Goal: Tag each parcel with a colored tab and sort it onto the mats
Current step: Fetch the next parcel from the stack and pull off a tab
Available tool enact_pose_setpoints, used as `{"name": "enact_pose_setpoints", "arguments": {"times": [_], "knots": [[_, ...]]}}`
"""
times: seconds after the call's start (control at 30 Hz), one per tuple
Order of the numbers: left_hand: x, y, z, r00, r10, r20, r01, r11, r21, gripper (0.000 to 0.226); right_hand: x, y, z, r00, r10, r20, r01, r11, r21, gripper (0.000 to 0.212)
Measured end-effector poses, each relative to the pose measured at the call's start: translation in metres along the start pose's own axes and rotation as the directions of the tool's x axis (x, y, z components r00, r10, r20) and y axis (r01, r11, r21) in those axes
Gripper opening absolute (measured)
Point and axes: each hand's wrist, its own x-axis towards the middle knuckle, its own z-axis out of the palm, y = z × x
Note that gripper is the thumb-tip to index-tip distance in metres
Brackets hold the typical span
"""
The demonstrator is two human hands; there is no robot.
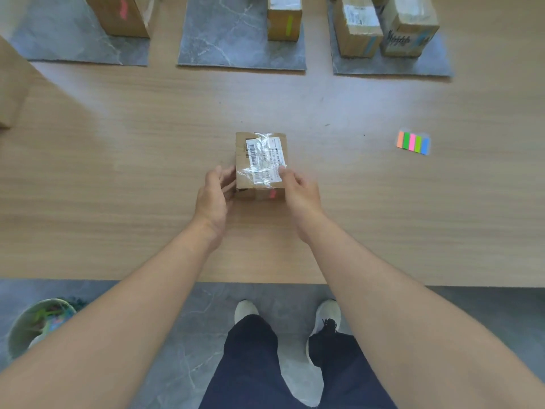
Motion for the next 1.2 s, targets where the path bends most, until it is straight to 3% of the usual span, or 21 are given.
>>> {"name": "enact_pose_setpoints", "arguments": {"times": [0.07,0.17,0.33,0.53,0.87,1.0,1.2], "knots": [[-0.005,0.012,0.003,1.0,0.009,0.029,-0.009,1.0,0.011,0.039,-0.01,-0.01,0.001,1.0,0.002,0.005,-0.002,1.0,-0.004,0.034],[-0.011,0.04,0.007,0.998,0.048,0.031,-0.049,0.999,0.01,0.039,-0.02,-0.041,-0.002,0.997,-0.077,-0.021,0.077,0.997,0.004,0.052],[-0.035,0.107,0.019,0.98,0.182,0.077,-0.185,0.982,0.028,0.038,-0.043,-0.11,-0.014,0.955,-0.293,-0.042,0.292,0.956,-0.034,0.035],[-0.075,0.2,0.026,0.928,0.349,0.133,-0.356,0.934,0.033,0.043,-0.082,-0.194,-0.029,0.879,-0.471,-0.074,0.469,0.882,-0.051,0.038],[-0.158,0.334,0.031,0.893,0.413,0.179,-0.434,0.895,0.102,0.06,-0.144,-0.318,-0.066,0.77,-0.63,-0.099,0.618,0.775,-0.129,0.036],[-0.188,0.386,0.041,0.854,0.482,0.197,-0.497,0.867,0.038,0.05,-0.161,-0.376,-0.08,0.712,-0.692,-0.115,0.678,0.721,-0.145,0.039],[-0.217,0.442,0.039,0.795,0.568,0.214,-0.593,0.802,0.07,0.056,-0.17,-0.439,-0.088,0.687,-0.717,-0.118,0.704,0.697,-0.138,0.046]]}}
